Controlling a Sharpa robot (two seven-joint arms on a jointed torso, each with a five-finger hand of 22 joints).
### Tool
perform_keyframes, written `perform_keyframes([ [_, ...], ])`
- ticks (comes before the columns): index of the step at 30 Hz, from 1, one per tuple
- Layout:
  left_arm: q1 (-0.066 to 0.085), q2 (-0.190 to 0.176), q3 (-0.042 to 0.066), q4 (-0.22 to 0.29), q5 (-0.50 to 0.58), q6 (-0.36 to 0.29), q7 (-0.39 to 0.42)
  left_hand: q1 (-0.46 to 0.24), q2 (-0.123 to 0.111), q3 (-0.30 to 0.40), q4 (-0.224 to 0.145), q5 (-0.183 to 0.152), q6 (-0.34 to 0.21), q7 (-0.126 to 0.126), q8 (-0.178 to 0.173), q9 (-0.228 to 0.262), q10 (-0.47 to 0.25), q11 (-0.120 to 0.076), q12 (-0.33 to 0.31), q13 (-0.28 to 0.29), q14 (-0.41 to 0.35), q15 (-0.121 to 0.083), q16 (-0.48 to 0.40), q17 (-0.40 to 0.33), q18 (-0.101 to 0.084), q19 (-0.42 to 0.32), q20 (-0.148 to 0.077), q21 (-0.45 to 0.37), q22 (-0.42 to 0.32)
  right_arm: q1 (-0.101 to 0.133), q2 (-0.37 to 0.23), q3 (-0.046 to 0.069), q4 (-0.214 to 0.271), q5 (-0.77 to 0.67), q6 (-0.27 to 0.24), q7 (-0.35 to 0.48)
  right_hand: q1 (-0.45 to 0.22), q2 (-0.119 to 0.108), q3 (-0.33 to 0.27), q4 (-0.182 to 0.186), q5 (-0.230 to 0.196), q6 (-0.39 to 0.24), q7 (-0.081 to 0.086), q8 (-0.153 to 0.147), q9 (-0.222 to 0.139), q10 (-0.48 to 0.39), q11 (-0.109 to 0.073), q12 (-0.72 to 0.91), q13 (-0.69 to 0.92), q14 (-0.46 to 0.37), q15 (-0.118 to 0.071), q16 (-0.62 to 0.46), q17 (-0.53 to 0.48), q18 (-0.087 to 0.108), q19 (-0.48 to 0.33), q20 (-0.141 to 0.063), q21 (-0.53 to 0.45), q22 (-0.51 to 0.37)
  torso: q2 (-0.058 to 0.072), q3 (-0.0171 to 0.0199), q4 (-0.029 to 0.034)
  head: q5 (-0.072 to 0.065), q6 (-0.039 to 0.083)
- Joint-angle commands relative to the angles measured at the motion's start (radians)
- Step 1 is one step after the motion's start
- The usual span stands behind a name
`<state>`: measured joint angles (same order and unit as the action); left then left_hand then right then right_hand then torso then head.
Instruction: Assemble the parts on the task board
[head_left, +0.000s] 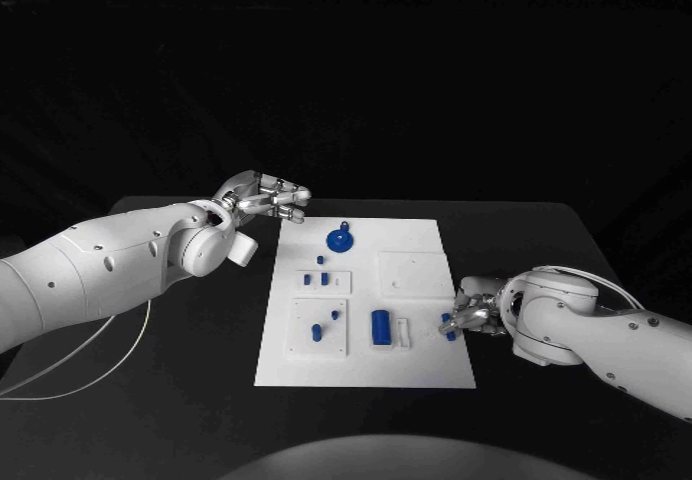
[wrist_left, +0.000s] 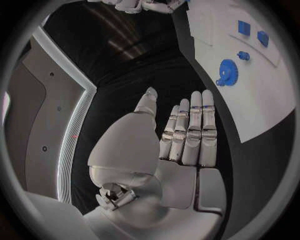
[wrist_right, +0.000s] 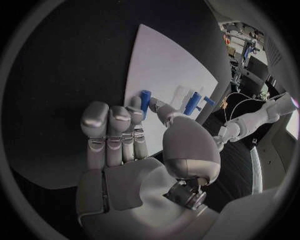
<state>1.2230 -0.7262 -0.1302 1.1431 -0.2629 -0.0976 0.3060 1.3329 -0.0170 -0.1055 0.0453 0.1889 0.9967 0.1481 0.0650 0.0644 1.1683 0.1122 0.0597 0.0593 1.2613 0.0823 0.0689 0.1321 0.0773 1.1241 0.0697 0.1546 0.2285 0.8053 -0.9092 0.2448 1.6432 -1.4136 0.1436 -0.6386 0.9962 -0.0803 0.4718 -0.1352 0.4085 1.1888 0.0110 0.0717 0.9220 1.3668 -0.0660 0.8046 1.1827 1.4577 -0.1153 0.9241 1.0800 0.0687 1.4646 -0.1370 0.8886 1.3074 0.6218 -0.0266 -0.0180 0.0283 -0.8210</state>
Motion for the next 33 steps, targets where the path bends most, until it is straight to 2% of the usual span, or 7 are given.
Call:
perform_keyframes([
  [1,0.0,0.002,0.001,0.003,0.006,0.023,-0.004,-0.008,0.0,0.001,0.003,-0.002,-0.007,0.002,0.0,0.001,-0.005,0.004,0.004,0.001,0.002,0.004,-0.001,0.002,-0.009,-0.001,0.0,0.005,-0.002,-0.017,0.005,-0.016,-0.01,-0.011,0.001,-0.021,0.02,0.006,0.043,-0.066,0.084,-0.029,0.005,-0.004,-0.151,-0.008,0.002,-0.007,-0.002,0.001,-0.001,-0.005,0.0,-0.003,0.063,0.0,-0.004,0.097,0.0,0.0004,-0.0004,0.001,0.0],
  [2,0.0,0.002,0.001,0.002,0.006,0.024,-0.005,-0.008,0.0,0.001,0.003,-0.001,-0.008,0.002,0.0,0.001,-0.006,0.004,0.004,0.001,0.002,0.004,-0.001,0.002,-0.009,-0.001,0.0,0.005,-0.002,-0.017,0.005,-0.017,-0.009,-0.006,-0.006,-0.02,0.022,0.003,0.046,-0.075,0.12,-0.029,0.008,-0.004,-0.145,-0.01,0.002,-0.009,-0.003,0.001,-0.001,-0.005,0.0,-0.003,0.063,0.0,-0.005,0.097,0.0,0.0002,-0.0003,0.001,0.0],
  [5,0.0,0.002,0.001,0.002,0.006,0.026,-0.008,-0.008,0.0,0.001,0.003,-0.001,-0.008,0.002,0.0,0.001,-0.006,0.005,0.004,0.001,0.002,0.004,-0.001,0.002,-0.009,-0.001,0.0,0.005,-0.002,-0.017,0.006,-0.018,-0.003,0.014,-0.027,-0.018,0.024,0.001,0.053,-0.096,0.177,-0.028,0.013,-0.005,-0.129,-0.012,0.003,-0.012,-0.004,0.0,-0.001,-0.007,0.0,-0.001,0.063,0.0,-0.005,0.098,0.0,0.0002,-0.0001,0.002,-0.001],
  [12,0.0,0.002,0.0,0.003,0.004,0.028,-0.012,-0.008,0.0,0.001,0.003,-0.001,-0.008,0.002,0.0,0.001,-0.006,0.005,0.004,0.001,0.002,0.004,-0.001,0.002,-0.009,-0.001,0.0,0.005,-0.002,-0.016,0.004,-0.018,0.023,0.091,-0.09,-0.013,0.014,0.0,0.083,-0.122,0.257,-0.021,0.017,-0.006,-0.11,-0.008,0.002,-0.011,-0.005,0.0,-0.002,-0.006,0.004,0.0,0.064,-0.001,-0.001,0.103,0.0,-0.0001,0.0,0.007,-0.002],
  [23,0.0,0.001,0.0,0.003,0.002,0.031,-0.014,-0.008,0.0,0.001,0.003,-0.001,-0.008,0.002,0.0,0.001,-0.006,0.005,0.004,0.001,0.002,0.004,-0.001,0.002,-0.009,-0.001,0.0,0.005,-0.002,-0.005,-0.004,-0.011,0.078,0.207,-0.154,-0.009,0.012,0.0,0.102,-0.128,0.278,-0.013,0.017,-0.006,-0.104,-0.005,0.001,-0.011,-0.005,0.0,-0.004,-0.007,0.004,0.001,0.063,-0.002,0.002,0.105,0.0,0.0001,0.0004,0.011,-0.004],
  [33,0.0,0.0,0.0,0.004,0.0,0.032,-0.017,-0.008,0.0,0.001,0.003,-0.001,-0.008,0.002,0.0,0.001,-0.006,0.005,0.004,0.001,0.002,0.004,-0.001,0.002,-0.009,-0.001,0.0,0.005,-0.002,0.002,0.009,-0.009,0.1,0.273,-0.153,-0.006,0.009,0.0,0.1,-0.125,0.276,-0.012,0.016,-0.006,-0.102,-0.006,0.001,-0.015,-0.008,-0.001,-0.004,-0.01,0.002,0.0,0.063,-0.002,0.0,0.105,0.0,-0.0005,0.0,0.013,-0.007],
])
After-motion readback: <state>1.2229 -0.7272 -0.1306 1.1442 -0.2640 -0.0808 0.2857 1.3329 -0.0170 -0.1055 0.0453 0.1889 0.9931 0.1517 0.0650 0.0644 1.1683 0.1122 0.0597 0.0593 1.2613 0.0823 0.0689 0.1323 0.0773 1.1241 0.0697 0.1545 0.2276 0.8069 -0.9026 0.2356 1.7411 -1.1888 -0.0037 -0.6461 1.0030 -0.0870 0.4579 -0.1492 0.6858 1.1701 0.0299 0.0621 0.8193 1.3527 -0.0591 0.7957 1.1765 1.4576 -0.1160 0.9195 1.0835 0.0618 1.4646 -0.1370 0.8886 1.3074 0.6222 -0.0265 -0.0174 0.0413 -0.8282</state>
